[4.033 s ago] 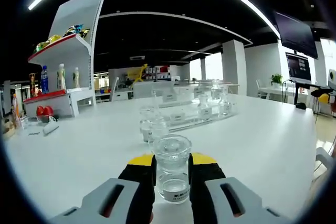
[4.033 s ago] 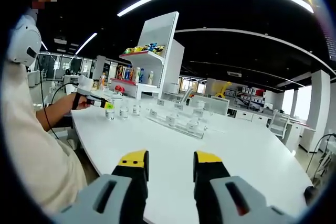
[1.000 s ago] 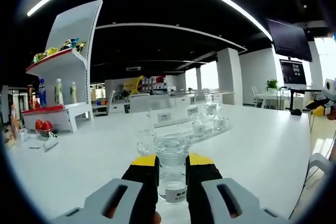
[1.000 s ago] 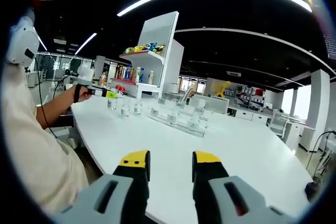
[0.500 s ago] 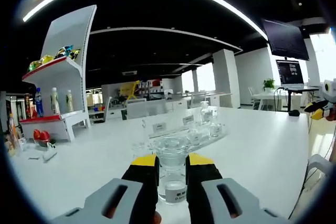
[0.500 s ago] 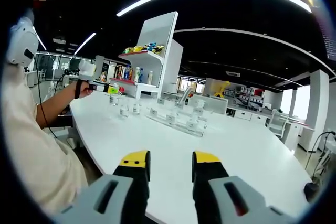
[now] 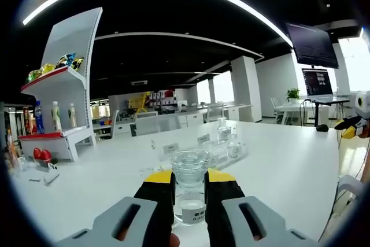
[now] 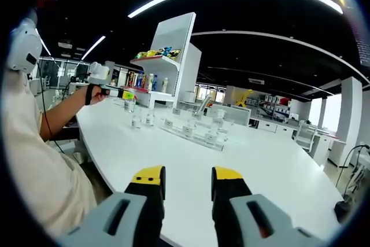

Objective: Identify the label on the chemical reagent bottle, grasp the chemical reagent bottle, and place it in the designated position on the reagent rack

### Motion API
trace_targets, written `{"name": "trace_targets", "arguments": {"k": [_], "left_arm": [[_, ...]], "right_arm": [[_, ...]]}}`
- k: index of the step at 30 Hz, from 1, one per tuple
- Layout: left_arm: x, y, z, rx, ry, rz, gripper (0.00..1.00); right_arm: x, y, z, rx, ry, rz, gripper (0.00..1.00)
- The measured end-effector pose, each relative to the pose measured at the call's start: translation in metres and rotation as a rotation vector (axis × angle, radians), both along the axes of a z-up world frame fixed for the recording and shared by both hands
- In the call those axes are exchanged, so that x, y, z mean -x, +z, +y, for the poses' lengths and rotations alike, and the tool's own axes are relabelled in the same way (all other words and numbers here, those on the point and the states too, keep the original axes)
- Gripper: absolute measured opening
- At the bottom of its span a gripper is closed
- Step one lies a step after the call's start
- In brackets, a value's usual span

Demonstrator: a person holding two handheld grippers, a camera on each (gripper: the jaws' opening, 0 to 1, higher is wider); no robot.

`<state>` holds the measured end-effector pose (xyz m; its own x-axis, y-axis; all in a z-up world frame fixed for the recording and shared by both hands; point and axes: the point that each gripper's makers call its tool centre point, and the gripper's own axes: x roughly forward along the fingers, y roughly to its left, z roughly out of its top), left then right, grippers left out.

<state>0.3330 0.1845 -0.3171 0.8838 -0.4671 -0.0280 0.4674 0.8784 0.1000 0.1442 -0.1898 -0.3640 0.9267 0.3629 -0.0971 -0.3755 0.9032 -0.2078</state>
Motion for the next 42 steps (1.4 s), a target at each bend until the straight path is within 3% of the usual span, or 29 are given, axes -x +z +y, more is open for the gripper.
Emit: {"name": "trace_targets", "arguments": {"k": [16, 31, 42], "left_arm": [[-0.022, 0.026, -0.019, 0.023, -0.029, -0.019, 0.2], [-0.042, 0.053, -0.042, 0.024, -0.05, -0.036, 0.2], [-0.059, 0.059, -0.058, 0.025, -0.068, -0.029, 0.2]], "right_arm": [[-0.004, 0.004, -0.005, -0.004, -0.021, -0.001, 0.31], [-0.009, -0.003, -0.012, -0.018, -0.036, 0.015, 0.31], [-0.013, 0.0, -0.016, -0.02, -0.038, 0.012, 0.31]]}}
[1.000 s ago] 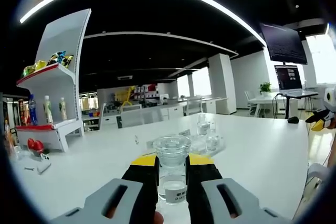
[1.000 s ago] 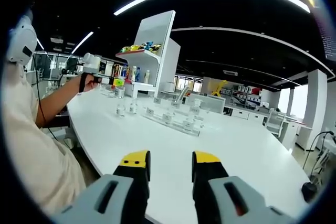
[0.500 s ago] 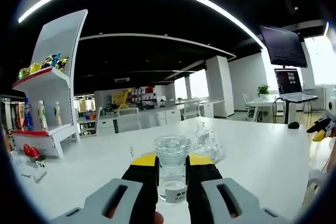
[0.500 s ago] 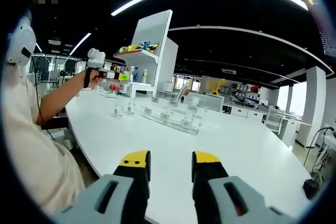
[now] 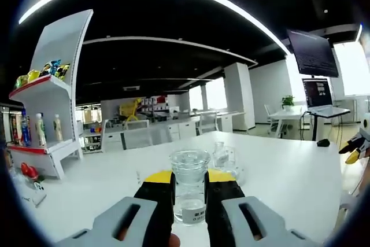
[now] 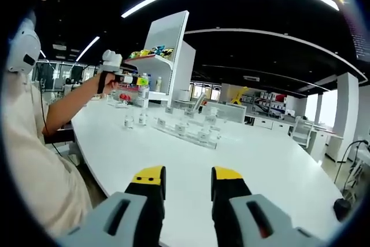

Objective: Identify the label on the chemical reagent bottle, grasp the chemical reagent bottle, and place it in the designated position on the reagent rack

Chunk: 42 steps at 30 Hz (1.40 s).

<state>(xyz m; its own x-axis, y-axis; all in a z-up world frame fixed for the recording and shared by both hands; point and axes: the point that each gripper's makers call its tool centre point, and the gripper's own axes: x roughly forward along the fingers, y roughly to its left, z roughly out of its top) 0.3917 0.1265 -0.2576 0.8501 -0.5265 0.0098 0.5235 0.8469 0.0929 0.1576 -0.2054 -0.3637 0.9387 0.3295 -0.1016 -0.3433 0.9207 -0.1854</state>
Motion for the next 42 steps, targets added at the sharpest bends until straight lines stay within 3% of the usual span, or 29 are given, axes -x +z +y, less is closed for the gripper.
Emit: {"name": "trace_targets", "arguments": {"k": [15, 27, 42], "left_arm": [[-0.047, 0.004, -0.024, -0.012, -0.016, 0.013, 0.2], [-0.073, 0.019, -0.035, -0.008, -0.014, -0.003, 0.2], [-0.107, 0.006, -0.052, -0.016, -0.019, 0.039, 0.2]], "right_arm": [[-0.005, -0.007, -0.006, -0.018, -0.001, 0.016, 0.31], [-0.016, -0.005, -0.005, -0.036, 0.008, 0.02, 0.31], [-0.028, -0.005, -0.005, -0.051, 0.015, 0.027, 0.31]]}}
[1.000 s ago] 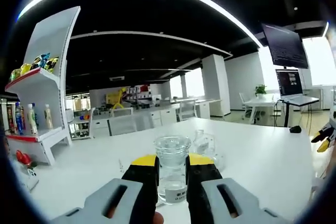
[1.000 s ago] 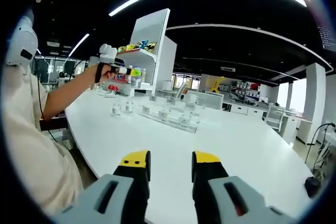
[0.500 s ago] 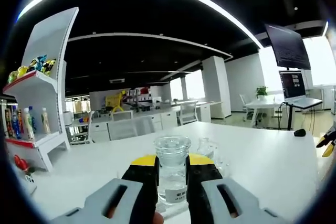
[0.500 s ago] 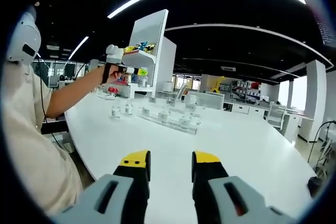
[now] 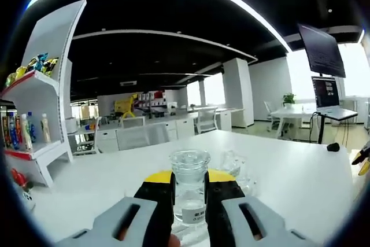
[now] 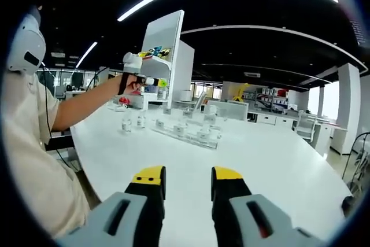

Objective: Identify the label on the chemical reagent bottle, grasp the chemical reagent bottle, and place it in the designated position on the reagent rack

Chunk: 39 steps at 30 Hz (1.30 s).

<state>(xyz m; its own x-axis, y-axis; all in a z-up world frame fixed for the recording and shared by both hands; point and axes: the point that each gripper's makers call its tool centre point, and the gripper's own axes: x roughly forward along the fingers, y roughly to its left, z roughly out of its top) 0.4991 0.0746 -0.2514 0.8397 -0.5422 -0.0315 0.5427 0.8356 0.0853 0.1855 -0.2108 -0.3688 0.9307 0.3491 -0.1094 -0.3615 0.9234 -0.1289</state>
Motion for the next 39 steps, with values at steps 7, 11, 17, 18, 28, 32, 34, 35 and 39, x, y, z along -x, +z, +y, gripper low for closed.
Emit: {"name": "trace_targets", "arguments": {"k": [7, 11, 17, 18, 28, 32, 34, 35, 39], "left_arm": [[-0.007, 0.001, -0.01, -0.041, -0.006, -0.026, 0.2], [-0.008, 0.004, -0.012, -0.029, -0.007, -0.027, 0.2], [-0.012, 0.009, -0.019, -0.006, -0.008, -0.019, 0.2], [-0.013, 0.009, -0.02, -0.006, -0.01, -0.02, 0.2], [-0.023, 0.014, -0.03, -0.008, -0.014, -0.021, 0.2], [-0.027, 0.016, -0.033, -0.009, -0.011, -0.024, 0.2], [-0.03, 0.018, -0.035, -0.004, -0.01, -0.03, 0.2], [-0.031, 0.019, -0.036, -0.01, -0.009, -0.033, 0.2], [-0.036, 0.021, -0.034, -0.008, 0.004, -0.027, 0.2]], "right_arm": [[0.001, -0.002, -0.004, -0.015, -0.006, -0.001, 0.31], [0.002, -0.001, -0.008, -0.026, -0.011, -0.006, 0.31], [0.004, -0.002, -0.01, -0.025, -0.014, -0.006, 0.31], [0.004, -0.003, -0.01, -0.026, -0.016, -0.005, 0.31], [0.003, -0.006, -0.016, -0.036, -0.029, 0.0, 0.31], [0.002, -0.008, -0.015, -0.035, -0.026, 0.006, 0.31], [0.003, -0.007, -0.014, -0.035, -0.023, 0.004, 0.31], [0.003, -0.007, -0.013, -0.035, -0.023, 0.001, 0.31], [0.003, -0.009, -0.016, -0.036, -0.025, 0.001, 0.31]]}}
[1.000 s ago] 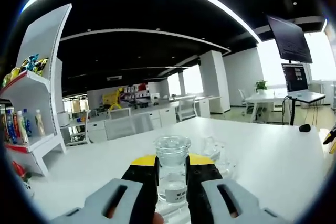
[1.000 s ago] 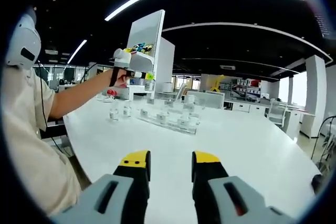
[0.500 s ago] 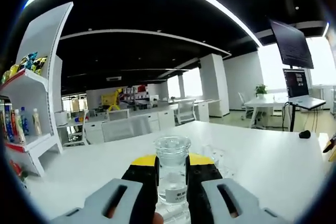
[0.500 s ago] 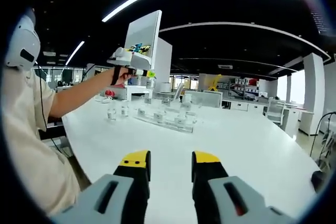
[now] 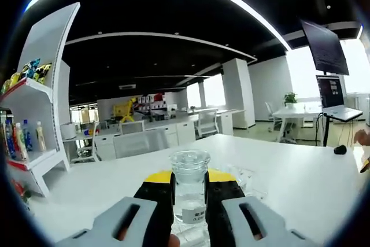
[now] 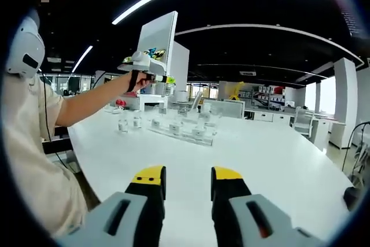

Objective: Identify the label on the chemical reagent bottle, grasp the chemical reagent bottle, and place it in the designated position on the reagent rack

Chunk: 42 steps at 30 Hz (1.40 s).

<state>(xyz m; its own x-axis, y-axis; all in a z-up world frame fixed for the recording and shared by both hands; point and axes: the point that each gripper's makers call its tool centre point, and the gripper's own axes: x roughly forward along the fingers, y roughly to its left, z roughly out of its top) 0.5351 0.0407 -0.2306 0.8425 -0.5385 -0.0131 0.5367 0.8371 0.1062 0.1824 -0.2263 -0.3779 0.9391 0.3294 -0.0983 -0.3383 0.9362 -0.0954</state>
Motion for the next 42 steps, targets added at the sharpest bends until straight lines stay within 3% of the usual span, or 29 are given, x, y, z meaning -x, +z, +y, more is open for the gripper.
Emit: {"name": "trace_targets", "arguments": {"k": [6, 13, 18, 26, 42], "left_arm": [[-0.01, -0.002, -0.002, 0.02, 0.002, 0.014, 0.2], [-0.026, -0.016, -0.014, 0.008, 0.008, 0.03, 0.2], [-0.035, -0.021, -0.018, 0.045, 0.006, 0.032, 0.2], [-0.046, -0.024, -0.021, 0.087, 0.022, 0.021, 0.2], [-0.057, -0.036, -0.028, 0.104, 0.036, -0.019, 0.2]], "right_arm": [[0.002, -0.003, -0.006, -0.005, -0.011, 0.005, 0.31], [0.003, -0.006, -0.007, -0.001, -0.011, 0.012, 0.31], [0.002, -0.008, -0.007, 0.002, -0.01, 0.016, 0.31], [0.0, -0.009, -0.004, -0.007, -0.001, 0.019, 0.31], [-0.002, -0.008, -0.003, -0.005, 0.001, 0.019, 0.31]]}}
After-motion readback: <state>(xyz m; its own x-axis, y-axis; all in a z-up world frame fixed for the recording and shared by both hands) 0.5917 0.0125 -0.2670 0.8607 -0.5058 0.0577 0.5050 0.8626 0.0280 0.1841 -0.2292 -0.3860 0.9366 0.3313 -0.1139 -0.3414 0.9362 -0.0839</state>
